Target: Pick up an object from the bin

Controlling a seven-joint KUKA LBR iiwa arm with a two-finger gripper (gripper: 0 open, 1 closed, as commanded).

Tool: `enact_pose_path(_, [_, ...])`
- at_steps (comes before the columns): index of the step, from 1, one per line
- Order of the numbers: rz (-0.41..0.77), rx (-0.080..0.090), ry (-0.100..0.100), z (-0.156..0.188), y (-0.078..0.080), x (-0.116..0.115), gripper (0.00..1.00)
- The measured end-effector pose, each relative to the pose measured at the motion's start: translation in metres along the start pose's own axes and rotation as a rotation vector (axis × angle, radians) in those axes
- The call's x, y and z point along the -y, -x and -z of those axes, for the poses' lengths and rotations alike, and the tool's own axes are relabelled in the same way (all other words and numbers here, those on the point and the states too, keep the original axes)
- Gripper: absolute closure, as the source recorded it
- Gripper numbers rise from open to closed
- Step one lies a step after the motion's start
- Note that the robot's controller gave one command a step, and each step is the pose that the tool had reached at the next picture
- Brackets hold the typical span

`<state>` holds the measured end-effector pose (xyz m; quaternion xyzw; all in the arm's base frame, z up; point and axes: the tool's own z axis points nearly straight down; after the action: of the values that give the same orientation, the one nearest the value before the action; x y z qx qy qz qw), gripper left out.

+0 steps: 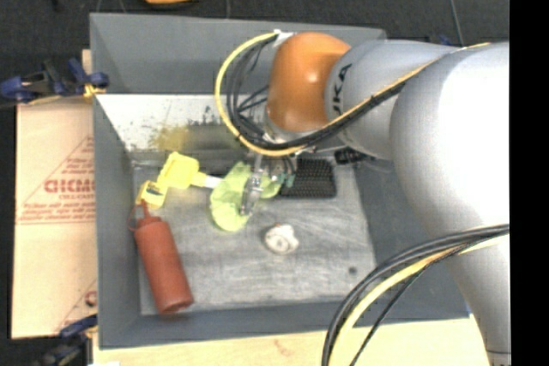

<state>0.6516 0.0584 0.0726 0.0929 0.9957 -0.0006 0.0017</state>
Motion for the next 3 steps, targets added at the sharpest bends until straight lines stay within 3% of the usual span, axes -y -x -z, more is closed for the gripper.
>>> enact_pose_path(1, [0.051,0.006,0.003,0.0,-0.004,0.023,0.0])
enact_pose_path(2, [0.001,0.006,0.004,0.003,0.003,0.0,1.0])
enact_pose_path(3, [0.001,0.006,0.004,0.003,0.003,0.0,1.0])
